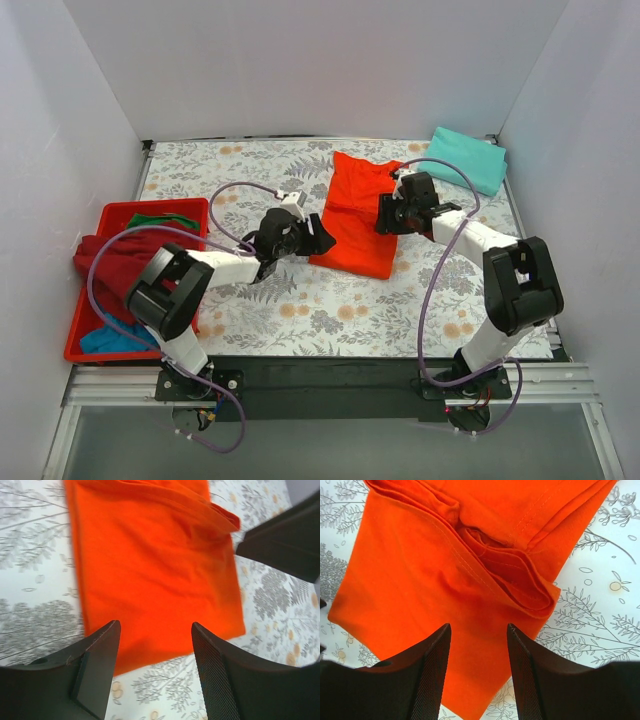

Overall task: Fold and stack the t-shirts
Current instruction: Fold the tshirt

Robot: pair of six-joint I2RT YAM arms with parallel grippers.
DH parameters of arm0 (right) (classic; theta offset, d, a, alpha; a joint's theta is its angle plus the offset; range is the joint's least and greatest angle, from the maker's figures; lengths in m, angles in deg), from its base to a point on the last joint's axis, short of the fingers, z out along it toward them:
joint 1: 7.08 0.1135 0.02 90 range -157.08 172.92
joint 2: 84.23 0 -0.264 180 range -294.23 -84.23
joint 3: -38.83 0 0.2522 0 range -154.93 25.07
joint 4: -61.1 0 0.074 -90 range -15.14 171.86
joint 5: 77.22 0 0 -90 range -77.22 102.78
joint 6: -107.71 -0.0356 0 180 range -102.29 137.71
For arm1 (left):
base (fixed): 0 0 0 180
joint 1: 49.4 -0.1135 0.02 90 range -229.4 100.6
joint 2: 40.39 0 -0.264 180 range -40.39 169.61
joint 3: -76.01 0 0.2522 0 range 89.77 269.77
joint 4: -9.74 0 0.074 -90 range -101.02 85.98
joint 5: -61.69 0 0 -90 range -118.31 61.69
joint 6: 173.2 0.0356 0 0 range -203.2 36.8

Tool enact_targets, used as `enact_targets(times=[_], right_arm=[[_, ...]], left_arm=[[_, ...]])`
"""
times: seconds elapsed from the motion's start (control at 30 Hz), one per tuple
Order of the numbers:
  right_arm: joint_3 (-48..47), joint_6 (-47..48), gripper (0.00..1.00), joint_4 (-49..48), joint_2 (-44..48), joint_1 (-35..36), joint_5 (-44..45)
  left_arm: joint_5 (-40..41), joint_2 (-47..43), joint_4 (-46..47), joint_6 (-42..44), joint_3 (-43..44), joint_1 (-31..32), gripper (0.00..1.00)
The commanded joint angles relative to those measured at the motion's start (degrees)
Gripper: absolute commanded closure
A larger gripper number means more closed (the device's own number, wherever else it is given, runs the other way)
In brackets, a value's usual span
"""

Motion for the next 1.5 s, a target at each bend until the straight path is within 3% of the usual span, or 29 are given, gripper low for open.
enact_targets(times=[0.0,0.47,0.63,0.9,1.1,1.47], right_arm=[[-0.3,-0.4,0.44,-1.9,-1.5,0.2,-1.8],[-7.7,-1.1,0.45,-1.7,-12.1,-0.4,3.9],[-12.7,-0.4,0.45,0.4,-14.2,-1.7,8.9],[-17.7,1.0,0.46,2.7,-14.8,-2.8,9.7],[-10.2,-0.4,0.45,2.5,-5.9,-2.4,6.4],[16.3,-6.1,0.45,1.0,16.8,3.6,8.2]], left_arm=[[-1.7,-1.1,6.8,-1.3,-0.4,2.1,0.43],[-3.5,8.3,13.4,-2.6,-5.1,2.8,0.44],[-1.8,8.9,12.5,-1.8,-5.6,2.8,0.44],[-3.0,9.0,13.4,-2.7,-6.8,3.1,0.45],[0.3,6.5,10.8,-1.8,-6.9,5.5,0.45],[11.5,-3.3,2.6,-3.2,-8.5,8.8,0.45]])
